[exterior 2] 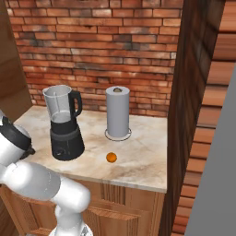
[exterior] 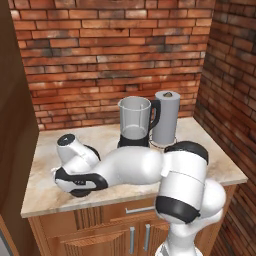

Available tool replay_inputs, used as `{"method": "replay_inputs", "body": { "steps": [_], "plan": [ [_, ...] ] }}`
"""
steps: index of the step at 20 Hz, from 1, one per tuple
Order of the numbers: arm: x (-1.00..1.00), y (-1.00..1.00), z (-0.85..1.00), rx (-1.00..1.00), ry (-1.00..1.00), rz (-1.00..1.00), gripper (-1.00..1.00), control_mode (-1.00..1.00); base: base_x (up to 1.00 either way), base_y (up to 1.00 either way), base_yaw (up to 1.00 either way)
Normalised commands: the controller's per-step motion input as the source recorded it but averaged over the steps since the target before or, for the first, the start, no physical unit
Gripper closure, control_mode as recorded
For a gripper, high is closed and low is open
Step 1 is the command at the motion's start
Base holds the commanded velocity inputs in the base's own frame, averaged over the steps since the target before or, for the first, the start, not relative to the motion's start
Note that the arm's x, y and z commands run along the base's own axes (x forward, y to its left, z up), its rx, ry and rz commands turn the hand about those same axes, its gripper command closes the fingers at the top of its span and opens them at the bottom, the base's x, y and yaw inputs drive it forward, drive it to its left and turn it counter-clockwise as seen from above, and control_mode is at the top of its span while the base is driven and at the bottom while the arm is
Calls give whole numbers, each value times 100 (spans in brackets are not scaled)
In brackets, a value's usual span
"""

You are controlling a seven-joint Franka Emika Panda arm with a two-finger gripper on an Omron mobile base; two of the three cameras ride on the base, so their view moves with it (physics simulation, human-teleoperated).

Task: Open the blender lid, put the tangerine in the blender, close the lid, and start the blender.

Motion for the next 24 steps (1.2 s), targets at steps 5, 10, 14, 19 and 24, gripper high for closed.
{"method": "replay_inputs", "body": {
  "steps": [5, 10, 14, 19, 24],
  "plan": [
    [24, 6, -6, 0, -1, -10, 100, -100, 0, 0, 0],
    [38, 4, -1, 0, -3, -7, 100, -100, 0, 0, 0],
    [3, 1, -10, 0, -8, -1, -100, -100, 0, 0, 0],
    [0, 0, 1, 0, -13, 0, -100, -100, 0, 0, 0],
    [0, -4, 33, 0, -13, 0, -100, -100, 0, 0, 0]
  ]
}}
